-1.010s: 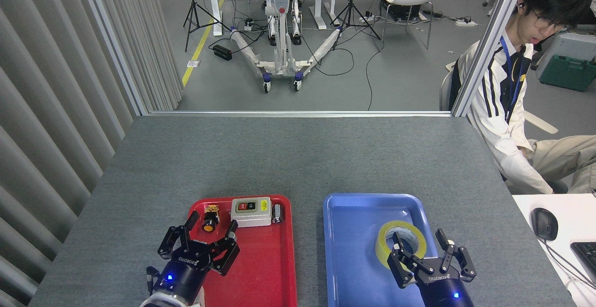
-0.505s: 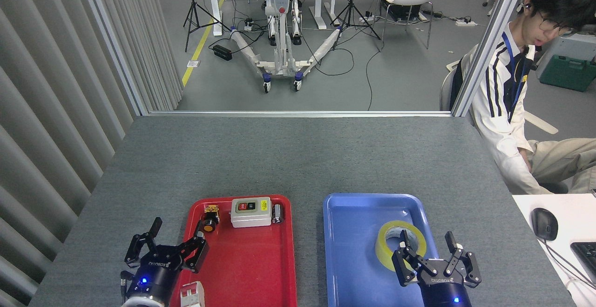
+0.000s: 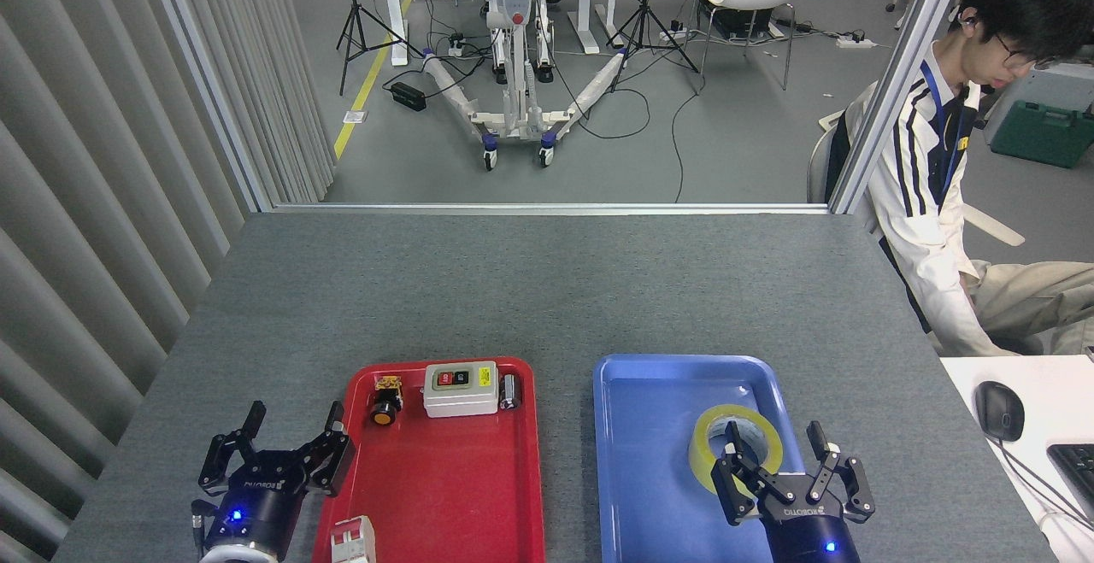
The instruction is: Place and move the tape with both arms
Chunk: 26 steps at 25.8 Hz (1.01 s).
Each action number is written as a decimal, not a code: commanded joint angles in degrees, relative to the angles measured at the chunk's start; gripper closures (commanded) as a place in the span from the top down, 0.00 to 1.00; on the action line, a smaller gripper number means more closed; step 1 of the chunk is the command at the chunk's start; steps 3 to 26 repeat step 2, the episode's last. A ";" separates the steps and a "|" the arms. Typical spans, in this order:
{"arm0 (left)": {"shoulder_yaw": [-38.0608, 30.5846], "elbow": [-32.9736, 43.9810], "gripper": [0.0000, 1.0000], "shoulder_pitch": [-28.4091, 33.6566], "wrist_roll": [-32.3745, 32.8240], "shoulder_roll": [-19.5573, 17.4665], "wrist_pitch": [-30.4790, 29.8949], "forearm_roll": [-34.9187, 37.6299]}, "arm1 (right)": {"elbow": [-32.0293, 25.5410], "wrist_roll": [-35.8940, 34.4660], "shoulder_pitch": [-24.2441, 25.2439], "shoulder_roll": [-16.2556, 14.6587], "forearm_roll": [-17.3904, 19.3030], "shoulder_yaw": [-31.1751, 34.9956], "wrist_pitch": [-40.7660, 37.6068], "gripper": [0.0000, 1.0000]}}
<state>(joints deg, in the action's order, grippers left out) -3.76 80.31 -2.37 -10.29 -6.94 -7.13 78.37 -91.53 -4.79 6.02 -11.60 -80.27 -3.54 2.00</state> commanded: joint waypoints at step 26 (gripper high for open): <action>-0.11 0.37 1.00 0.26 0.00 0.52 -0.08 0.03 | 0.03 -0.04 -0.04 0.00 0.03 0.03 -0.15 1.00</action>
